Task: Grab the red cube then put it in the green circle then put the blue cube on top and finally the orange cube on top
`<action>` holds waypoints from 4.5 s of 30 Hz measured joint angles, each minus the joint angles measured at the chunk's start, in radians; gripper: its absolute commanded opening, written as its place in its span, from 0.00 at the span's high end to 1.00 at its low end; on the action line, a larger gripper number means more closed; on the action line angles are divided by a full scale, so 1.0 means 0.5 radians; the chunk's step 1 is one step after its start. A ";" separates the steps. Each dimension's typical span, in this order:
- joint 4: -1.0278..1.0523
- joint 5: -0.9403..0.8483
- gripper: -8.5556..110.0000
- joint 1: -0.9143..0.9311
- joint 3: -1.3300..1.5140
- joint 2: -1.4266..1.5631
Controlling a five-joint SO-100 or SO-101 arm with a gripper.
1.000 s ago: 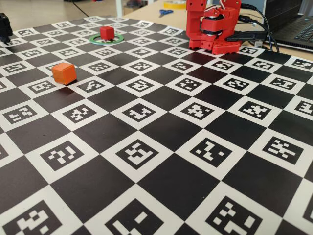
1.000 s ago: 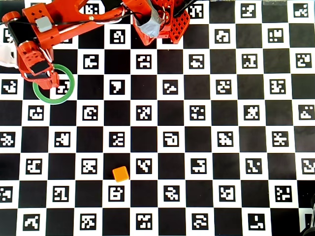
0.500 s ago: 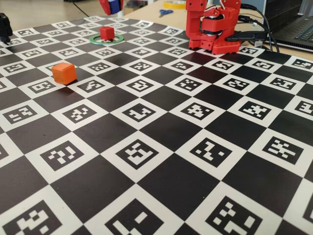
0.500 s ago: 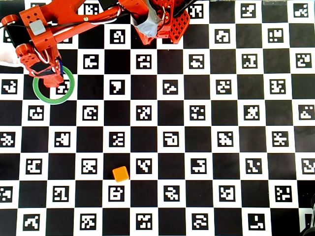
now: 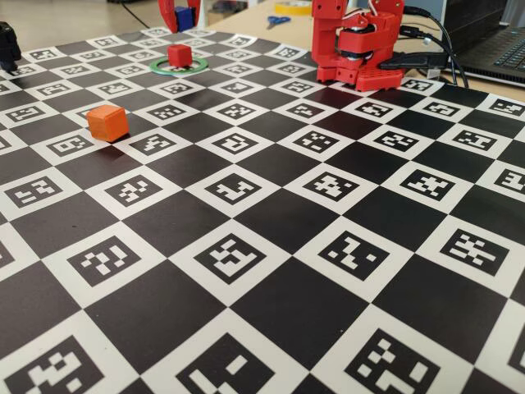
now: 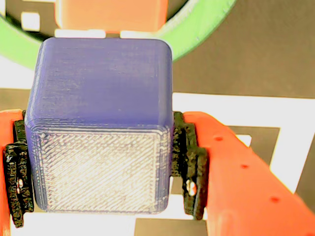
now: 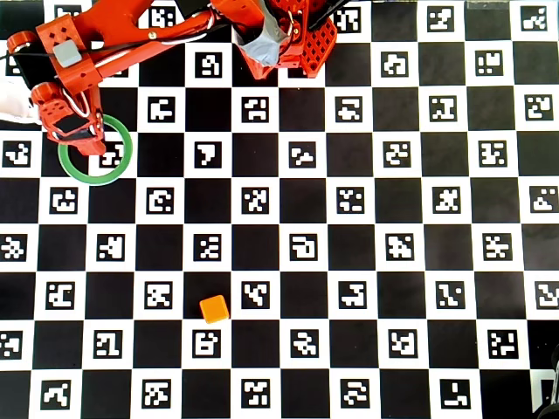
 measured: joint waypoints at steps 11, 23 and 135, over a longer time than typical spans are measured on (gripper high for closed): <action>-0.114 0.025 0.84 0.000 0.089 0.000; -0.215 0.025 0.84 0.025 0.126 0.000; 0.365 0.942 0.52 -1.675 -1.485 -0.764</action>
